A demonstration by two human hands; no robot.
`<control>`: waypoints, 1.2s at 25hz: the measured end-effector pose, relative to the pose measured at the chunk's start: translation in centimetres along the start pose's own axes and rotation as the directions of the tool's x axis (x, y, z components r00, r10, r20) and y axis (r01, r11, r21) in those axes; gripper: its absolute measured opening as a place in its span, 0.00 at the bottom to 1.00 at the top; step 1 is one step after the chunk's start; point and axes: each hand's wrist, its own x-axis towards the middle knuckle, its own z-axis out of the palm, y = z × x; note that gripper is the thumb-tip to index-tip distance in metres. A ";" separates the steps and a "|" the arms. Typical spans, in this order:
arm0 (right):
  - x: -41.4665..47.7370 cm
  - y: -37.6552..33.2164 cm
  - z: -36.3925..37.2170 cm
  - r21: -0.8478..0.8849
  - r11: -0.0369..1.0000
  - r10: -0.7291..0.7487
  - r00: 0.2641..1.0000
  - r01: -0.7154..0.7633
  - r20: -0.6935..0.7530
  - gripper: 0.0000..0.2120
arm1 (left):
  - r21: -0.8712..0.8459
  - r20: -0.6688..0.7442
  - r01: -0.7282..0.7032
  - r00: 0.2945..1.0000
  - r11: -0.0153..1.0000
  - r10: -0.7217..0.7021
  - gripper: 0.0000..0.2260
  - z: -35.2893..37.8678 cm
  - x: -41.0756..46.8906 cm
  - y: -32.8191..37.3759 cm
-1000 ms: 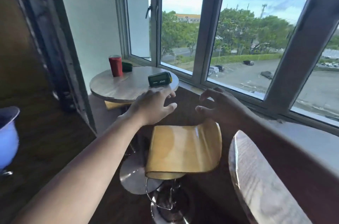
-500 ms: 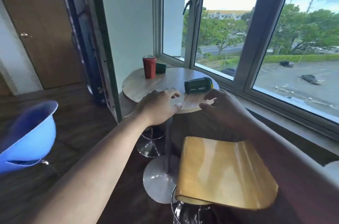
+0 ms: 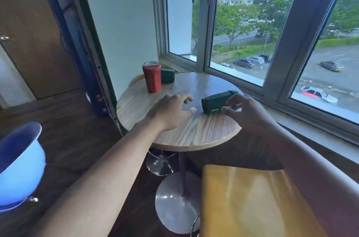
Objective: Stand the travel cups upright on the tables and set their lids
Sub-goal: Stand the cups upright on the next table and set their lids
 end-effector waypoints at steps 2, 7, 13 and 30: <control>1.2 1.5 0.3 0.008 0.998 0.059 0.998 -0.059 -0.030 0.14 | -0.016 0.035 -0.032 0.999 0.999 0.033 0.20 1.3 2.9 -0.7; 3.9 5.1 1.8 0.041 0.962 0.273 0.954 -0.270 -0.126 0.22 | -0.031 0.210 -0.117 0.970 0.993 0.121 0.28 5.7 10.9 -1.7; 8.1 7.2 4.7 0.117 0.840 0.543 0.821 -0.530 -0.177 0.25 | -0.113 0.462 -0.138 0.870 0.984 0.174 0.41 9.6 18.7 -3.2; 13.4 -1.8 8.0 0.416 0.905 0.264 0.882 -0.086 -0.390 0.19 | -0.742 0.419 0.037 0.806 0.670 0.419 0.39 10.5 24.8 -12.2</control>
